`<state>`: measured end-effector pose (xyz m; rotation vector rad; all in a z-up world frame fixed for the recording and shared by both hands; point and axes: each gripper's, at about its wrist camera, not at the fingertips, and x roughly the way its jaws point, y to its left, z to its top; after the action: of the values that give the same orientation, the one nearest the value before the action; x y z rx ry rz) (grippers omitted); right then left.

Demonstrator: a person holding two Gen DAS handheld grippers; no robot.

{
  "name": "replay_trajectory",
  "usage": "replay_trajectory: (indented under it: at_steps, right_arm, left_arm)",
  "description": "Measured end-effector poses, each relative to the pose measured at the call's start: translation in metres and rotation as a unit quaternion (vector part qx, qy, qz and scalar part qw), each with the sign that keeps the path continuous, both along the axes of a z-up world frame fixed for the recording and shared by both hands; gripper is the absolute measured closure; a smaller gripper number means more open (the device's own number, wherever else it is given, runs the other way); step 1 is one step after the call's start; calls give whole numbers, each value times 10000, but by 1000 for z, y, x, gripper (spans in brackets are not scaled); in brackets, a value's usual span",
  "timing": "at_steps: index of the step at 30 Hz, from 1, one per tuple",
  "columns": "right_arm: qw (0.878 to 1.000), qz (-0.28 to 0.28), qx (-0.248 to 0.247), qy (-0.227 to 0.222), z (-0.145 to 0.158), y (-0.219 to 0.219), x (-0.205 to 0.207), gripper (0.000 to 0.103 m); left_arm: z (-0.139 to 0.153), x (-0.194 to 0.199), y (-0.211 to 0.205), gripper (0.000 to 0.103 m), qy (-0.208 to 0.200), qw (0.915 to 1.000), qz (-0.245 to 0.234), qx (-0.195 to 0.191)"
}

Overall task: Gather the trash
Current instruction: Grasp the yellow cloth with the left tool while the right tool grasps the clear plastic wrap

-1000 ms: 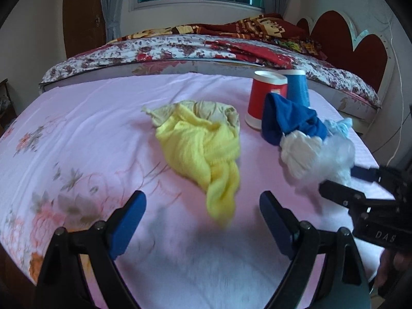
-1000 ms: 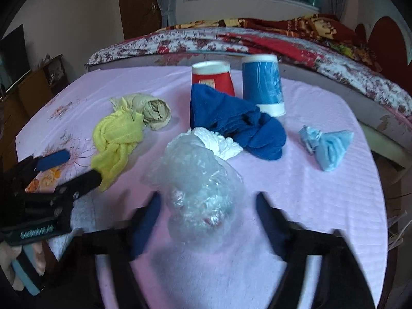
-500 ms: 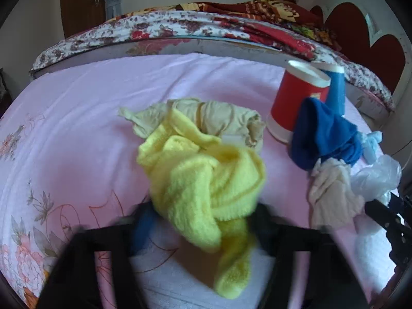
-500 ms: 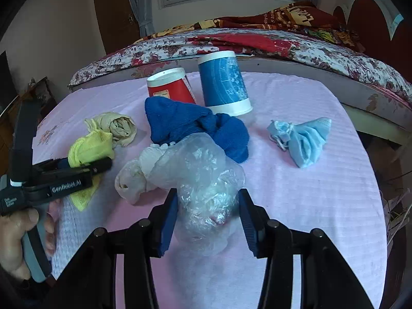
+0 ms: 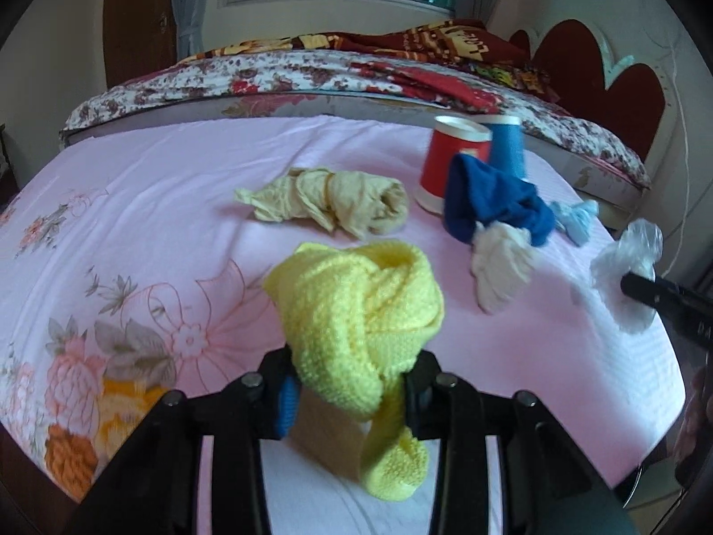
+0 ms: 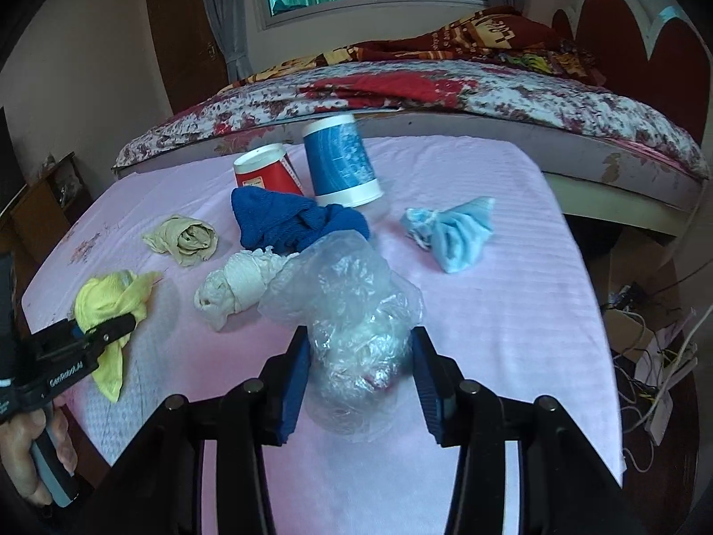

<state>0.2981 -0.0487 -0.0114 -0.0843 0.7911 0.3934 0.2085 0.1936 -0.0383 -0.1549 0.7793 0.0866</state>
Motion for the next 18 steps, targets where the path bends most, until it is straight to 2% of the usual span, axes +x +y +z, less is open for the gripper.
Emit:
replay_trajectory:
  at_steps: [18]
  right_arm:
    - [9989, -299, -159, -336, 43, -62, -70, 57]
  left_arm:
    - [42, -50, -77, 65, -461, 9957, -769, 242]
